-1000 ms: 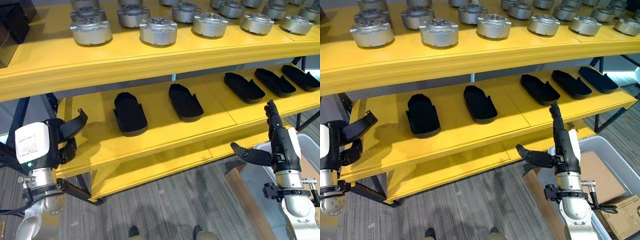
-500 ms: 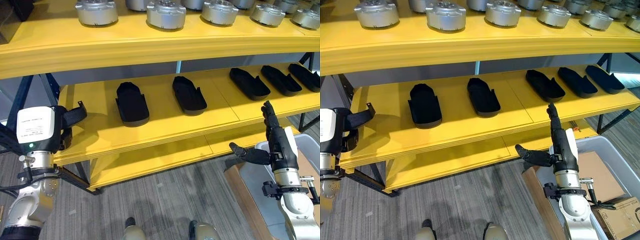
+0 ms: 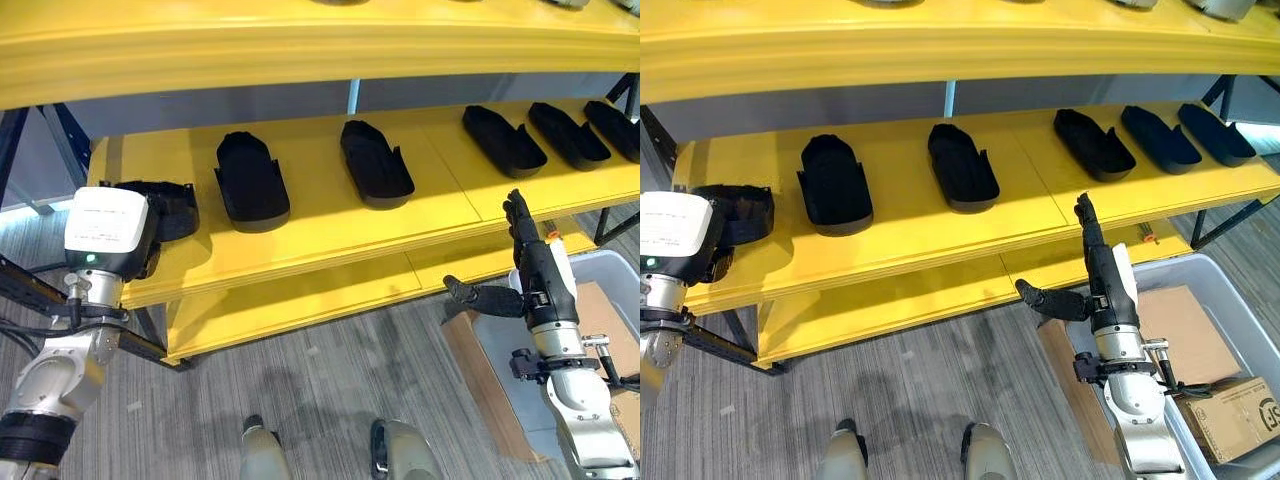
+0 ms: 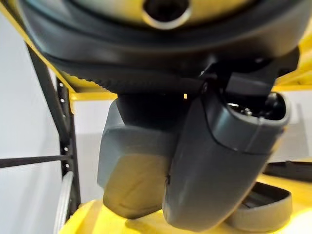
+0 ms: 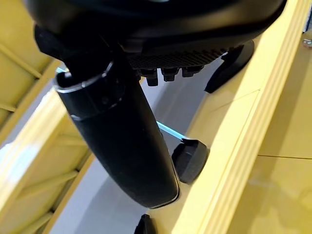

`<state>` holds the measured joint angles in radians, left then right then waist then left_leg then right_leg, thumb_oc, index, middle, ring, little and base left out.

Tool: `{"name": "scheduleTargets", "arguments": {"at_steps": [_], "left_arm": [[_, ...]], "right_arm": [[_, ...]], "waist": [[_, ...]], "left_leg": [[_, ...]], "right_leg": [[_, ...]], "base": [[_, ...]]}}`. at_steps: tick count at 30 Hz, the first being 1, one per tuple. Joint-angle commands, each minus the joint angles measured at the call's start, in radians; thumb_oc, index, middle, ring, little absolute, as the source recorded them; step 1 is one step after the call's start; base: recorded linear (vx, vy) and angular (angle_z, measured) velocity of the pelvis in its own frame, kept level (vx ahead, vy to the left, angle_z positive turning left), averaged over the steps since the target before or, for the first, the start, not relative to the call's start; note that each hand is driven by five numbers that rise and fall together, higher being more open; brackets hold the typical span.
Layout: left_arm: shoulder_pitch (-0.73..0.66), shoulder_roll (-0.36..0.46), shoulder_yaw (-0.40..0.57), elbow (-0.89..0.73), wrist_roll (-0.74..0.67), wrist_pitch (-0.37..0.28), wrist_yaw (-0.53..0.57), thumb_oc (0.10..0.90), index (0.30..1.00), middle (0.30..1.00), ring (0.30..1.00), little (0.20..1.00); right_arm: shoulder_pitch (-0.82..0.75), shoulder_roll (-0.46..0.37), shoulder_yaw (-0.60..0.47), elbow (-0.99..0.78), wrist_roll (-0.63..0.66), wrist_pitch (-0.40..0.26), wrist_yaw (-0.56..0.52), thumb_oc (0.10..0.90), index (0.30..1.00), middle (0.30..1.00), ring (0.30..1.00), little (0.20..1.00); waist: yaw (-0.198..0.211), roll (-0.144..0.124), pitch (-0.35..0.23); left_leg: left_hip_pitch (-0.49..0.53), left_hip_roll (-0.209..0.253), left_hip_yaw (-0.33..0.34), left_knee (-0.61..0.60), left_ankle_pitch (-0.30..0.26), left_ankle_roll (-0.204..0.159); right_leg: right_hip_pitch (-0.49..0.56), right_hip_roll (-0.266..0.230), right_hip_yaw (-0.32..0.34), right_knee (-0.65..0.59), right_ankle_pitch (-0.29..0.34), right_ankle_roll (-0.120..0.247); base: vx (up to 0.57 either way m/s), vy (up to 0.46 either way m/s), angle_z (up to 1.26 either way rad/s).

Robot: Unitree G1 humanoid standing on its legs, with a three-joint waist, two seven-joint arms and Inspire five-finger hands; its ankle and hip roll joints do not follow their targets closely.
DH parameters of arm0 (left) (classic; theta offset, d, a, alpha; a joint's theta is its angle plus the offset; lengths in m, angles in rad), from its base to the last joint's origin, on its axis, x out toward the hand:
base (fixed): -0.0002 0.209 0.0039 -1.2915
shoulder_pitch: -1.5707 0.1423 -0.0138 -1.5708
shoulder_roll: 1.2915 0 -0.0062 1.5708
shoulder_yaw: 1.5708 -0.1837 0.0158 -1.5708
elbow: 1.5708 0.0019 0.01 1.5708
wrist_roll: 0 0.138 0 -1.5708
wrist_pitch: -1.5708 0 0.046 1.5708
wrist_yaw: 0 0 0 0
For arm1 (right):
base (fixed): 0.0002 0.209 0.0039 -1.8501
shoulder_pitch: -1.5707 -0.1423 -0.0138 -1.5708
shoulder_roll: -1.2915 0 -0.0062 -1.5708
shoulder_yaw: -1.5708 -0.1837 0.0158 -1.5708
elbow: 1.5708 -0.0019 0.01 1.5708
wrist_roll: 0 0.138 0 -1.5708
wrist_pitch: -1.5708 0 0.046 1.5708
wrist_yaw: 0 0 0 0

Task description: Move parts from the plastic box to the shelf.

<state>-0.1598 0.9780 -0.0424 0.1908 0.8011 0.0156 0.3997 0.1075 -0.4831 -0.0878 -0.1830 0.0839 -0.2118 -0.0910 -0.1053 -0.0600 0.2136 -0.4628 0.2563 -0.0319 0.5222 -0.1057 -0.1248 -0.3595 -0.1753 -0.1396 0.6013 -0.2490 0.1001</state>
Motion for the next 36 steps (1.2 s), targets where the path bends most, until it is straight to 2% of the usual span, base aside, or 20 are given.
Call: {"name": "scheduleTargets", "arguments": {"at_steps": [1, 8, 9, 19, 29, 36], "left_arm": [[-0.167, 0.088, 0.028, -0.008, 0.033, 0.016, 0.041, 0.4, 0.3, 0.3, 0.3, 0.3], [-0.154, 0.094, 0.039, 0.054, 0.051, 0.039, 0.04, 0.4, 0.3, 0.3, 0.3, 0.3], [-0.157, 0.102, 0.038, 0.063, 0.057, 0.041, 0.037, 0.4, 0.3, 0.3, 0.3, 0.3], [-0.188, 0.144, 0.005, 0.181, 0.062, 0.06, 0.026, 0.4, 0.3, 0.3, 0.3, 0.3], [-0.282, 0.196, -0.079, 0.251, 0.058, 0.053, 0.025, 0.4, 0.3, 0.3, 0.3, 0.3], [-0.396, 0.243, -0.196, 0.269, 0.07, 0.033, 0.017, 0.4, 0.3, 0.3, 0.3, 0.3]], "right_arm": [[-0.12, -0.068, -0.05, -0.068, 0.054, -0.096, -0.015, 0.9, 1.0, 1.0, 1.0, 1.0], [-0.115, -0.067, -0.055, -0.071, 0.068, -0.1, 0.001, 0.9, 1.0, 1.0, 1.0, 1.0], [-0.114, -0.071, -0.055, -0.07, 0.072, -0.102, 0.005, 0.9, 1.0, 1.0, 1.0, 1.0], [-0.118, -0.08, -0.047, -0.077, 0.099, -0.116, 0.031, 0.9, 1.0, 1.0, 1.0, 1.0], [-0.12, -0.089, -0.044, -0.087, 0.114, -0.13, 0.034, 0.9, 1.0, 1.0, 1.0, 1.0], [-0.129, -0.087, -0.025, -0.083, 0.124, -0.137, 0.038, 0.9, 1.0, 1.0, 1.0, 1.0]], "waist": [[-0.033, 0.017, -0.017], [-0.027, 0.011, -0.015], [-0.028, 0.01, -0.019], [-0.023, 0.001, -0.009], [-0.026, -0.009, -0.003], [-0.031, -0.01, -0.002]], "left_leg": [[0.017, 0.016, 0.062, 0.083, -0.079, 0.047], [-0.008, 0.016, 0.053, 0.104, -0.089, 0.05], [-0.005, 0.015, 0.047, 0.113, -0.113, 0.043], [-0.034, 0.019, 0.029, 0.141, -0.123, 0.046], [-0.063, 0.02, 0.018, 0.161, -0.132, 0.05], [-0.089, 0.018, 0.008, 0.188, -0.146, 0.061]], "right_leg": [[0.071, 0.008, 0.02, -0.031, -0.052, -0.033], [0.049, 0.007, 0.019, -0.008, -0.068, -0.036], [0.055, 0.008, 0.024, -0.001, -0.088, -0.032], [0.038, 0.007, 0.014, 0.022, -0.098, -0.03], [0.023, 0.009, 0.004, 0.025, -0.098, -0.03], [0.016, 0.008, 0.003, 0.028, -0.092, -0.022]], "base": [[0.0, 0.0, 0.0], [0.01, -0.001, 0.01], [0.08, -0.008, 0.02], [0.02, -0.001, 0.03], [0.0, 0.002, 0.01], [0.0, 0.021, 0.01]]}}
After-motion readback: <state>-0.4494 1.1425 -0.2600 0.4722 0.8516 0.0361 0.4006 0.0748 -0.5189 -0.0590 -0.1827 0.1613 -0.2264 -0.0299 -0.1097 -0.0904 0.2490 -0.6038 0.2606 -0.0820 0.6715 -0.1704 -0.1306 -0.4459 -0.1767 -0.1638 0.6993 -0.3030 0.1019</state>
